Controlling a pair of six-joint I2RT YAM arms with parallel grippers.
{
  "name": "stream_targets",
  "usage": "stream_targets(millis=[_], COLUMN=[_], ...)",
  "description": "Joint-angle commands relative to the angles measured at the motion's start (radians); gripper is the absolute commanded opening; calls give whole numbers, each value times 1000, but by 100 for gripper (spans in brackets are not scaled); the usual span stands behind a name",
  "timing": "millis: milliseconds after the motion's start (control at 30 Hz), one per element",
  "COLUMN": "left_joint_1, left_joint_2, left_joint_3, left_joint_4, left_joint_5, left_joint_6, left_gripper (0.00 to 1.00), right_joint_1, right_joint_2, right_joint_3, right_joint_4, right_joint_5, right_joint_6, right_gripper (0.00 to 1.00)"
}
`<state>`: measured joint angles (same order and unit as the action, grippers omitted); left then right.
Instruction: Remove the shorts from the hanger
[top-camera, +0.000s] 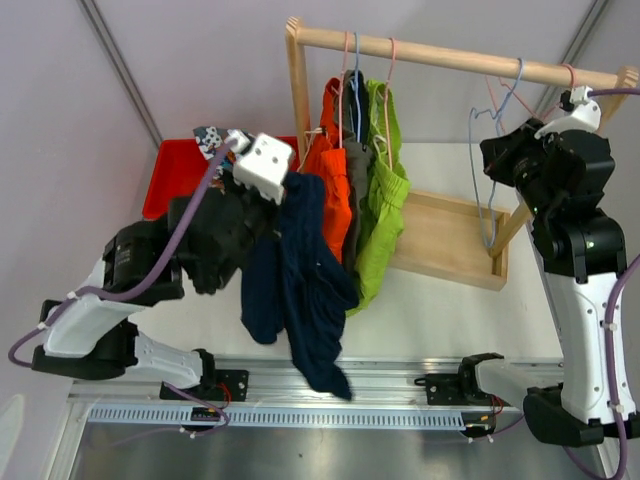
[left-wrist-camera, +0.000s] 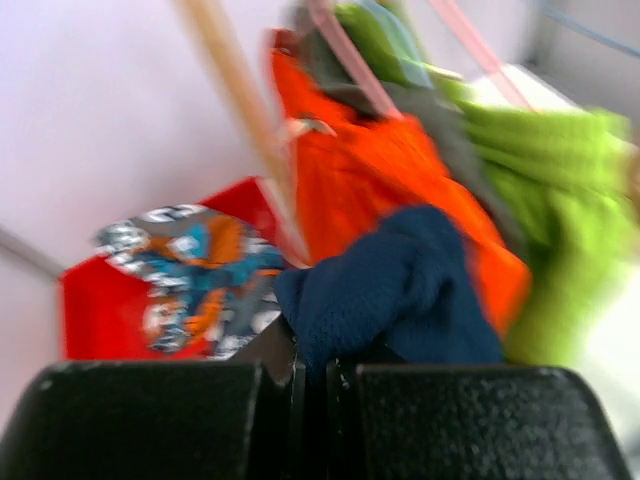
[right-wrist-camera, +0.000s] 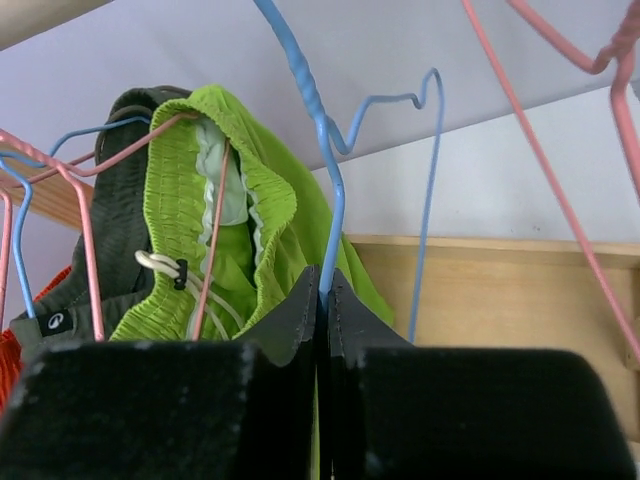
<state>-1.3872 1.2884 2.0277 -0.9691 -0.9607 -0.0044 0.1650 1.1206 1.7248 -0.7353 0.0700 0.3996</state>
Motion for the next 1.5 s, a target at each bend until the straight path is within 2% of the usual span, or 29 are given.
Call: stream_targets(millis=[0,33,67,100,133,233,333,467,533,667,733,833,967,1100,1133,1167,1233,1267,1333,1467], left_joint_1=[190,242,354,411,460,673,843,973,1028,1120,1184,1251,1265,1271,1277,1281,1300,1306,1307,1291], left_joint_2=[-15,0,14,31,51,130,219,348,416,477,537,598,652,592,589,600,630,652,637,423], left_joint_3=[94,132,152,211,230,284,368,524,549,494,497,491,379,-36,-70,-111,-103,-97,-141,-305], left_joint_4=[153,161,165,170,176,227,259,392,469,726,782,765,745,854,851,830,712,675,633,679], left_joint_5=[101,132,167,239,272,333,408,459,465,536,578,568,530,522,543,566,592,611,631,665], left_joint_6=[184,205,211,216,228,241,170,155,184,195,156,77,76,29,14,-55,-118,-165,-192,-220], left_gripper=[0,0,0,0,0,0,0,0,0,0,0,0,0,0,2,24,77,99,99,99], right_joint_1=[-5,-5,-5,-7,-5,-7,-9,-9,-7,-9,-7,-7,-7,-5,-5,-5,-5,-5,-4,2], right_joint_2=[-36,-48,-56,-64,-71,-105,-143,-192,-209,-264,-291,-301,-309,-303,-301,-298,-295,-289,-275,-190], right_joint_3=[-53,-71,-79,-91,-102,-160,-232,-321,-370,-467,-511,-510,-473,-390,-354,-335,-297,-257,-220,-92], right_joint_4=[-55,-61,-65,-67,-64,-55,-39,-24,-24,8,30,20,36,63,66,71,74,82,97,139], right_joint_5=[-19,-19,-15,-7,-6,-12,-27,-58,-58,-145,-168,-180,-190,-214,-219,-222,-251,-265,-332,-429], right_joint_6=[7,4,5,11,10,11,18,19,22,34,39,30,16,5,4,7,12,13,24,51], right_gripper=[19,43,84,94,99,99,99,99,99,99,99,99,99,99,99,99,99,99,99,99])
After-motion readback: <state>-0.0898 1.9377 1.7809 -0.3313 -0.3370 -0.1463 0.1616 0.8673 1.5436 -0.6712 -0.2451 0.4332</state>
